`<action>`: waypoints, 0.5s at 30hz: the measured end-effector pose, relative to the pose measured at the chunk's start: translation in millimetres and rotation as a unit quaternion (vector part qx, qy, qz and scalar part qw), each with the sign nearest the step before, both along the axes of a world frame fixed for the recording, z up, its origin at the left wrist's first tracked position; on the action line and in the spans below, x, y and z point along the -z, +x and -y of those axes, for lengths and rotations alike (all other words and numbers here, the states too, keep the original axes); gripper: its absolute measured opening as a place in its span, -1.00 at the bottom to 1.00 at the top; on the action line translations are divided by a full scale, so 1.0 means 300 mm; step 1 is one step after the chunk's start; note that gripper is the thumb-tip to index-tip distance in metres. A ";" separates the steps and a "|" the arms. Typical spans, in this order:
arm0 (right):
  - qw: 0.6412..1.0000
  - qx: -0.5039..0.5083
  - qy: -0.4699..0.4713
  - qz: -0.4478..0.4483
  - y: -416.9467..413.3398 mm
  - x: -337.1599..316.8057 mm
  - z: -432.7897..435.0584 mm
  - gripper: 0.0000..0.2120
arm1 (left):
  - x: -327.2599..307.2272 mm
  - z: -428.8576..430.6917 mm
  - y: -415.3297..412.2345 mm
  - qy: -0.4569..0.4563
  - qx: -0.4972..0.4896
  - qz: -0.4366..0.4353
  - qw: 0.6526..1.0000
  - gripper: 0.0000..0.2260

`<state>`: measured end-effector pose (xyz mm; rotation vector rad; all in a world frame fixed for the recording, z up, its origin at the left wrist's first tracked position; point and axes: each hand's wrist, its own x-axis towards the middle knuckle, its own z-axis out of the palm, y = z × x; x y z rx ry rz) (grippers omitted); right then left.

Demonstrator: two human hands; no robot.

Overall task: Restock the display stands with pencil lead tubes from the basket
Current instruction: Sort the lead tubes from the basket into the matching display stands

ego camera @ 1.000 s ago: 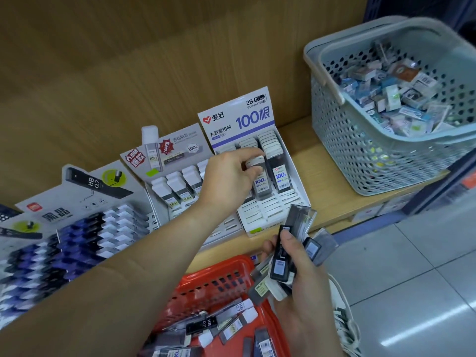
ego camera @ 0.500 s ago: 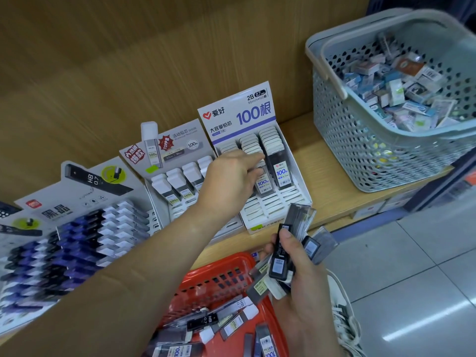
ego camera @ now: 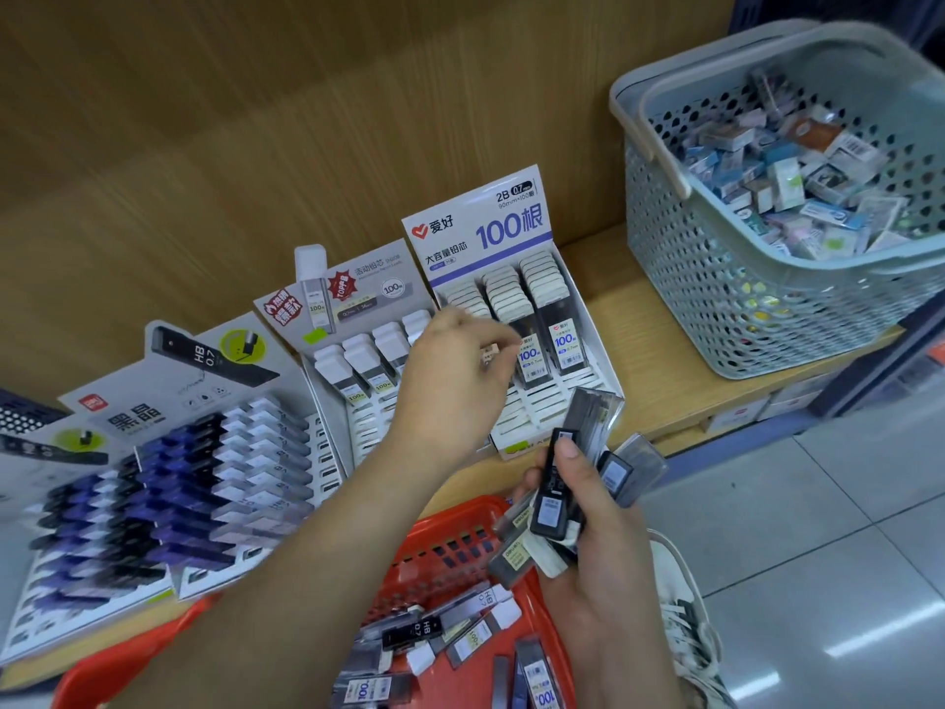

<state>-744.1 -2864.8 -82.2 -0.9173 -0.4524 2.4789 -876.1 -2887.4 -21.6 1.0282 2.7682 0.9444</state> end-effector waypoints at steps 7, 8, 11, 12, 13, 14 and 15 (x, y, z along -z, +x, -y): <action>0.999 -0.040 0.022 -0.005 0.000 -0.043 0.018 -0.69 | -0.001 0.207 0.204 0.061 0.048 0.299 0.951 -0.63; 0.999 -0.043 0.028 0.001 -0.001 -0.046 0.028 -0.69 | 0.008 0.224 0.208 0.049 0.041 0.263 0.963 -0.63; 0.996 -0.073 0.050 0.020 -0.007 -0.056 0.054 -0.65 | 0.002 0.270 0.212 0.016 0.040 0.177 0.983 -0.63; 0.994 -0.083 0.063 0.026 -0.009 -0.062 0.062 -0.61 | -0.009 0.290 0.209 0.023 0.033 0.170 0.985 -0.61; 0.993 -0.089 0.075 0.031 -0.014 -0.063 0.069 -0.58 | -0.020 0.314 0.203 0.029 0.019 0.153 0.988 -0.60; 0.991 -0.096 0.087 0.037 -0.020 -0.070 0.078 -0.57 | -0.036 0.339 0.197 0.030 0.000 0.128 0.991 -0.60; 0.989 -0.107 0.098 0.039 -0.025 -0.072 0.087 -0.53 | -0.050 0.367 0.190 0.030 -0.017 0.096 0.995 -0.60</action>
